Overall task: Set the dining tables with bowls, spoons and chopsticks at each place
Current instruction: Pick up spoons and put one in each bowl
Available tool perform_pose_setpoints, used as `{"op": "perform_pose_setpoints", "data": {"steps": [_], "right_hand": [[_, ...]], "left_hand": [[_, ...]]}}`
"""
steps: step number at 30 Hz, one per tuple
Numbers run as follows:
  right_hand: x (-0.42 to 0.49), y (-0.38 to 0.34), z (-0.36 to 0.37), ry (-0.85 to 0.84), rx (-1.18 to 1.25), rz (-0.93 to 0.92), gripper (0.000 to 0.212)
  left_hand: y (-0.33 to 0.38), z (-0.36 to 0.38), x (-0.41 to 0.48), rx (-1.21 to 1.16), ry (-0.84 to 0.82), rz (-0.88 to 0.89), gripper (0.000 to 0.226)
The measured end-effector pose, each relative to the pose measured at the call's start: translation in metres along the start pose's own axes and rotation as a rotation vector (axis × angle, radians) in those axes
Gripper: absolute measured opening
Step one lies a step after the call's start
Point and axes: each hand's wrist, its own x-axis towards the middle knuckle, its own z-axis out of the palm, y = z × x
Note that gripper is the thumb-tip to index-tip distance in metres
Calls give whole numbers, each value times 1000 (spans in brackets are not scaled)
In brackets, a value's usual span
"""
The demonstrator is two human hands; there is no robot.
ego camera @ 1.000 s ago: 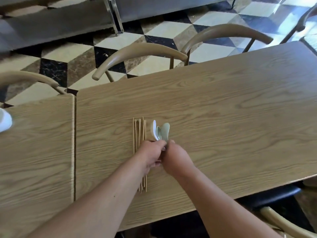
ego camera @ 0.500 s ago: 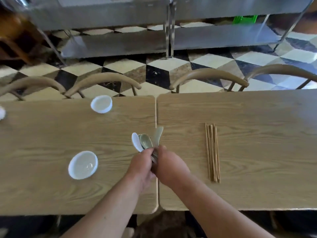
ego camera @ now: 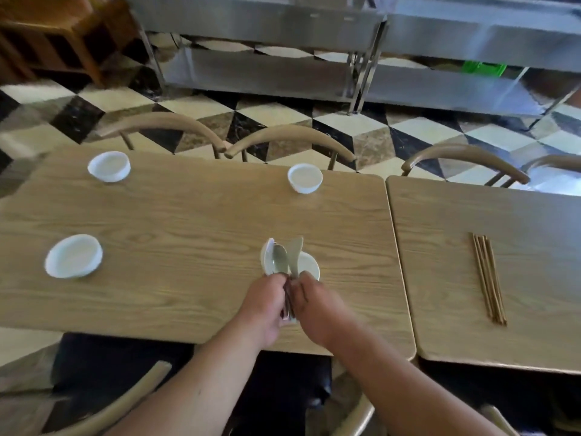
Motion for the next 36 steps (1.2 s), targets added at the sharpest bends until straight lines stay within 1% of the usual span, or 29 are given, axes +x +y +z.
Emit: {"op": "perform_pose_setpoints", "data": {"steps": [2,4,5,7,9,10,13,16,18,20,25,27,28,29,30,31,32,33,34,36], "right_hand": [[7,1,0,41,-16,27,19],[18,10,-6,45,-4,77,13],[24,16,-9,43,-16,106,14],[38,30,-16,32,-123,129,19],[51,43,-20,13,-232,120,35],[58,49,-20,-16,-274,120,37],[81,66,-15,-132,-446,86,27],[98,73,-9,-181,-501,105,34],[105,80,-2,-164,-464,84,38],[107,84,3,-119,-425,67,37],[112,93,6,-131,-481,35,43],[112,88,6,-148,-551,37,43],[110,84,5,-121,-590,30,43],[108,78,3,-50,-612,19,41],[106,69,3,47,-591,1,38],[104,57,6,150,-514,-35,33],[102,42,11,211,-401,-73,28],[101,21,18,180,-264,-85,24],[100,0,27,67,-128,-67,23],[97,-48,55,-212,172,36,24]], "left_hand": [[5,-11,3,4,3,-9,21],[10,-22,9,-14,14,-24,20],[11,-28,12,-24,27,-37,19],[10,-38,19,-38,43,-71,20],[8,-41,24,-59,45,-108,23],[7,-41,27,-66,51,-129,23],[7,-38,34,-84,55,-154,22],[6,-33,41,-88,68,-149,23],[5,-31,45,-83,77,-148,23],[4,-30,48,-86,85,-154,24],[6,-32,51,-103,107,-171,26],[8,-37,54,-123,109,-177,25],[9,-40,54,-136,112,-175,24],[11,-43,55,-147,112,-170,24],[14,-49,55,-152,110,-157,23],[17,-55,56,-151,109,-141,23],[20,-64,57,-149,108,-122,24],[23,-76,58,-150,111,-101,25],[26,-87,60,-157,118,-87,25],[36,-119,62,-179,137,-65,24]]}}
